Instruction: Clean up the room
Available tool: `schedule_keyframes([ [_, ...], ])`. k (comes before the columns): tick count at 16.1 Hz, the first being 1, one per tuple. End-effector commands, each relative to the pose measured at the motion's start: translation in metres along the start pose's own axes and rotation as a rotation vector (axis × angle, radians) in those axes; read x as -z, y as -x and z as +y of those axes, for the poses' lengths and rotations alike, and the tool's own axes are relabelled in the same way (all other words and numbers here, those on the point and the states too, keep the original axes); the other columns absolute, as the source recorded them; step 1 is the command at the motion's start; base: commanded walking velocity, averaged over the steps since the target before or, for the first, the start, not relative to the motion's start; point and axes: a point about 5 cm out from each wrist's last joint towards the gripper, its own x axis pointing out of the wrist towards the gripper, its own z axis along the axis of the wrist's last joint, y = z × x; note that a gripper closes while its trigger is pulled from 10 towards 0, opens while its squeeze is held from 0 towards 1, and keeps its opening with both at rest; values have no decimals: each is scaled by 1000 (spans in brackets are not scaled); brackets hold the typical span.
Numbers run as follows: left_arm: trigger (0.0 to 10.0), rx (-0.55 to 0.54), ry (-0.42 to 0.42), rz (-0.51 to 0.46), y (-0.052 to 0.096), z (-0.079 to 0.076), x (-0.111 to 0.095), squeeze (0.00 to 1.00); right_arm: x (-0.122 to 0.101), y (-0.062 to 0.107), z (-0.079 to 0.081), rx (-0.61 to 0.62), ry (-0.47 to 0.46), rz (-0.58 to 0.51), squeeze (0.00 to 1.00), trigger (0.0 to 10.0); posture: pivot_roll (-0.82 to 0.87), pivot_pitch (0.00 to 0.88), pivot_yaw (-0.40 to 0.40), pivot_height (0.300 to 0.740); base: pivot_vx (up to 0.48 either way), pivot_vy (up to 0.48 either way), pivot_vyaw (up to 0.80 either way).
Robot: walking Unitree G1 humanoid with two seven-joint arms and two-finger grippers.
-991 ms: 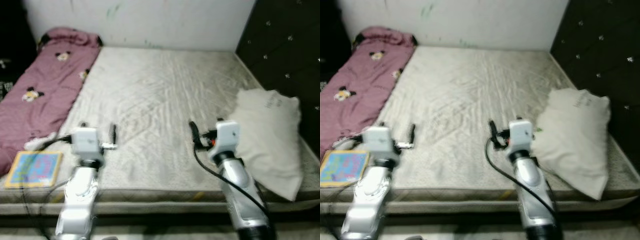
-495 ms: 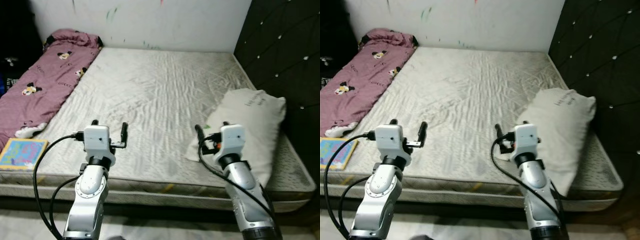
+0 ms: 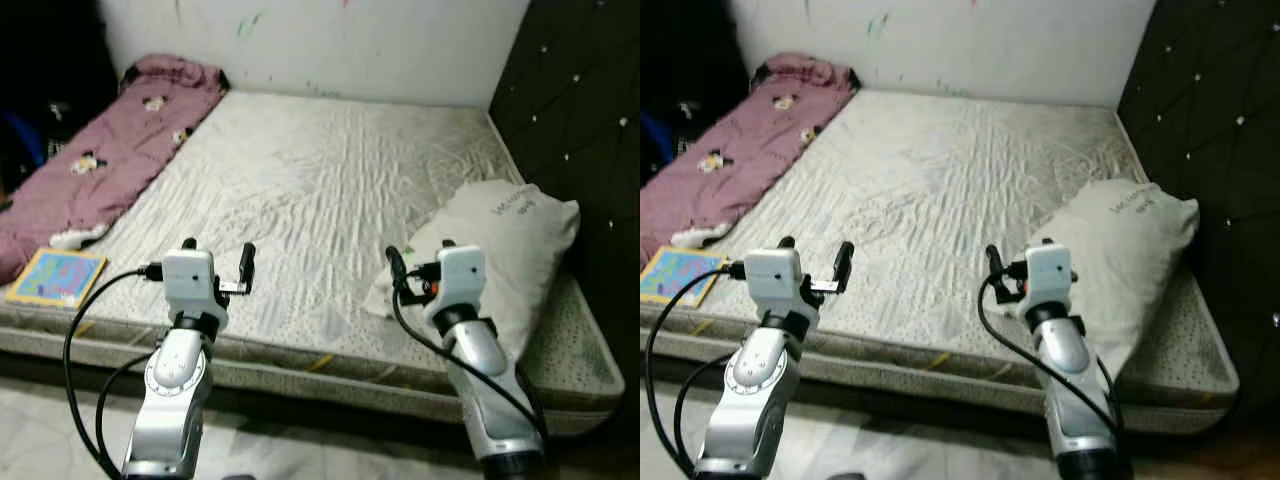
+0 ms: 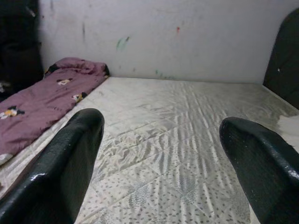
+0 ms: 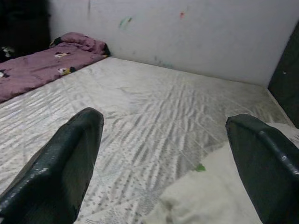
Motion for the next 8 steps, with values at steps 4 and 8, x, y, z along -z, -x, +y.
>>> schedule_keyframes([
  [4,10000,9,-1,-14,-2,1,-3,0,-4,-3,2,-12,12,-14,0,10000,-4,0,-32,740,383,0,0],
  [8,10000,-1,9,3,-2,1,0,0,-4,-3,2,-13,15,-15,0,10000,-4,0,-36,740,359,0,0],
])
